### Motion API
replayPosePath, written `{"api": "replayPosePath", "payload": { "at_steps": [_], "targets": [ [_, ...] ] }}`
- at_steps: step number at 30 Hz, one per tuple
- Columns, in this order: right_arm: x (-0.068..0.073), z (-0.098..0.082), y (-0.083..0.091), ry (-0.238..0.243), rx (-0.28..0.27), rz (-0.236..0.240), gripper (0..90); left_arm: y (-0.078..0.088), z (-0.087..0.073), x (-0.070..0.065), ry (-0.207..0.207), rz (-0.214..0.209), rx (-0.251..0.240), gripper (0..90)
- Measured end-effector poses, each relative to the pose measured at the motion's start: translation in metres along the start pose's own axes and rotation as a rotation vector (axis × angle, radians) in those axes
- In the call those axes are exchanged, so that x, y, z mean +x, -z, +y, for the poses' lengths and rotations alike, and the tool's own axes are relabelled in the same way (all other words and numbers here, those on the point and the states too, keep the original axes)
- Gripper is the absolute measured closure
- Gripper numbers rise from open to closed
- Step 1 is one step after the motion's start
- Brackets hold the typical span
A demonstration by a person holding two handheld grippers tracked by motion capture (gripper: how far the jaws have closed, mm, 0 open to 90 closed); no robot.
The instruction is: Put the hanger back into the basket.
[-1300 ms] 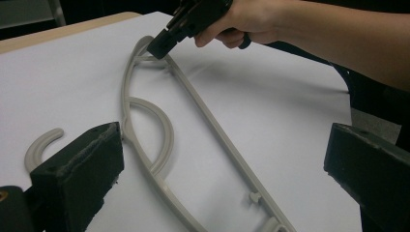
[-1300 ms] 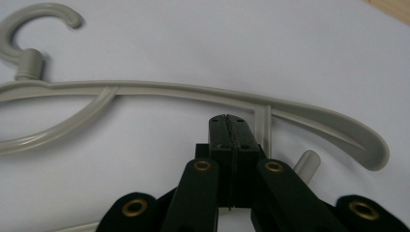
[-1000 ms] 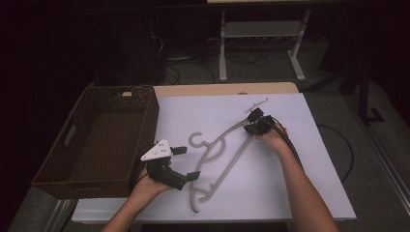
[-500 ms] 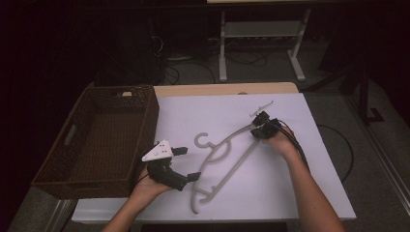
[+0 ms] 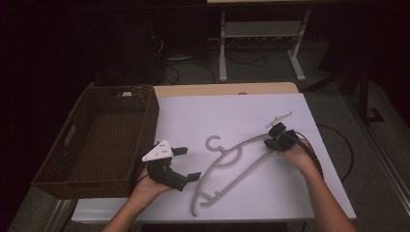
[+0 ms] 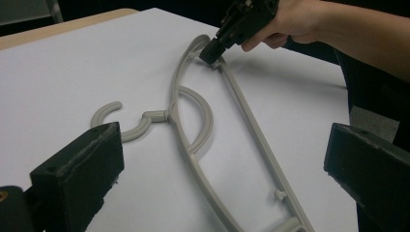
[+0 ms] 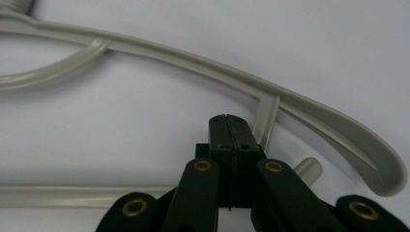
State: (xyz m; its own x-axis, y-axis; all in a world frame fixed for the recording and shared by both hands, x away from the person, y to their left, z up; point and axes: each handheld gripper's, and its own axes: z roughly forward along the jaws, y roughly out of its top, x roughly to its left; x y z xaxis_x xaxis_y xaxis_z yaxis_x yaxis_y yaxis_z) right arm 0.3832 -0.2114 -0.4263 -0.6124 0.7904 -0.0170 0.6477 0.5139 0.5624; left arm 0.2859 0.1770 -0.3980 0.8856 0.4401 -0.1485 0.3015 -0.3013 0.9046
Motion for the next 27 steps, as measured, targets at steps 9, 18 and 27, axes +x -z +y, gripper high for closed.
{"api": "replayPosePath", "payload": {
  "at_steps": [9, 18, 27],
  "targets": [
    [0.052, 0.02, 0.007, 0.117, -0.1, 0.165, 89.4, -0.002, 0.001, -0.001, 0.002, -0.007, -0.002, 0.2],
    [0.11, 0.036, -0.01, 0.26, -0.075, 0.282, 89.4, -0.001, 0.001, -0.001, -0.001, -0.006, -0.002, 0.2],
    [0.141, 0.036, -0.025, 0.368, -0.033, 0.349, 89.4, -0.001, 0.001, -0.002, -0.002, -0.008, -0.005, 0.2]
  ]
}}
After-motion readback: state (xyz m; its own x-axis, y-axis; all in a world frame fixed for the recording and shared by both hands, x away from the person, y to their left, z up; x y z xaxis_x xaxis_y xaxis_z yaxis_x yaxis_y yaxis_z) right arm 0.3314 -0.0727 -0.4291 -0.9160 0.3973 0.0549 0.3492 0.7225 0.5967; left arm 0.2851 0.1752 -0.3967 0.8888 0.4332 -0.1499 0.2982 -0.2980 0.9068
